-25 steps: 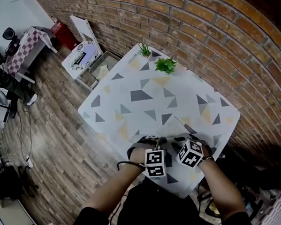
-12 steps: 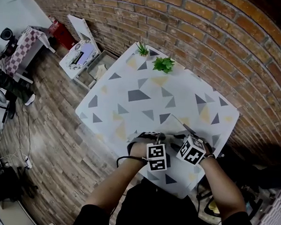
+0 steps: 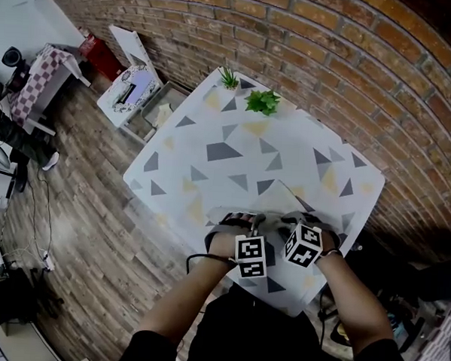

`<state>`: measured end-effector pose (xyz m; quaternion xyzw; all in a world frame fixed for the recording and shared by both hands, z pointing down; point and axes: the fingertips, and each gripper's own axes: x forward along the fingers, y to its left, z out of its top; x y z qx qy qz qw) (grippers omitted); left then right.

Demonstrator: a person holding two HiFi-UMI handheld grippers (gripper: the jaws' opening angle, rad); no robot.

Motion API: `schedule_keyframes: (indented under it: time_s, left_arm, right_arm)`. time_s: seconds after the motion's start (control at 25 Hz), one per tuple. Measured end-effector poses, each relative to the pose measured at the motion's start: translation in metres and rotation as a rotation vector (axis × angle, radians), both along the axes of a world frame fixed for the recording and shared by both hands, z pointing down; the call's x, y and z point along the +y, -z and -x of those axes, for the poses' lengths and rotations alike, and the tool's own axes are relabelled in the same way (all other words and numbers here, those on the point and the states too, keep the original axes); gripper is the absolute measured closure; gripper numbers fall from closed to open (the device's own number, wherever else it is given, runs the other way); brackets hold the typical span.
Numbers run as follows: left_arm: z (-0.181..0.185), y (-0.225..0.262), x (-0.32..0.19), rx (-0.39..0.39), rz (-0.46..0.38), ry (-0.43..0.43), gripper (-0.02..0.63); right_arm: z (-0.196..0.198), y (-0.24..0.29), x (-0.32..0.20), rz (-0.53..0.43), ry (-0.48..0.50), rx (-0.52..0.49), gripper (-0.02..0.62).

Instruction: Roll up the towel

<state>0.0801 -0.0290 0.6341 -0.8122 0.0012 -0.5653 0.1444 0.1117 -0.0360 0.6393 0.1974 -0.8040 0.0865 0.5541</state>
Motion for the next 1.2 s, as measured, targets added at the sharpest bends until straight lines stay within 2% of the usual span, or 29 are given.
schedule_keyframes:
  time_s: [0.16,0.24,0.32,0.44,0.56,0.64,0.88,1.04,1.2]
  left_arm:
    - [0.004,-0.007,0.006,-0.002,0.017,0.037,0.347]
    - [0.004,-0.006,0.009,-0.005,0.034,0.051,0.374]
    - [0.006,-0.003,0.016,-0.013,0.055,0.047,0.454]
    - [0.009,-0.001,0.034,-0.034,0.138,0.019,0.497]
    - [0.013,0.004,0.053,-0.053,0.226,-0.008,0.509]
    - [0.013,0.008,0.057,-0.055,0.208,-0.035,0.504]
    - [0.004,0.02,0.061,-0.052,0.057,-0.117,0.455]
    - [-0.006,0.022,0.058,-0.02,0.04,-0.105,0.434]
    - [-0.011,0.007,0.049,-0.028,0.064,-0.083,0.426]
  right_arm:
    - [0.005,0.004,0.013,0.073,-0.002,-0.049,0.512]
    - [0.008,0.005,0.022,0.11,-0.006,-0.07,0.517]
    - [0.009,0.005,0.032,0.144,-0.008,-0.083,0.518]
    - [0.012,0.006,0.05,0.217,-0.005,-0.114,0.522]
    - [0.016,0.01,0.069,0.31,0.011,-0.166,0.522]
    - [0.015,0.01,0.074,0.343,0.006,-0.193,0.522]
    - [0.01,0.011,0.074,0.429,-0.047,-0.241,0.522]
    - [0.004,0.013,0.067,0.473,-0.113,-0.288,0.522]
    - [0.001,0.015,0.054,0.445,-0.136,-0.28,0.52]
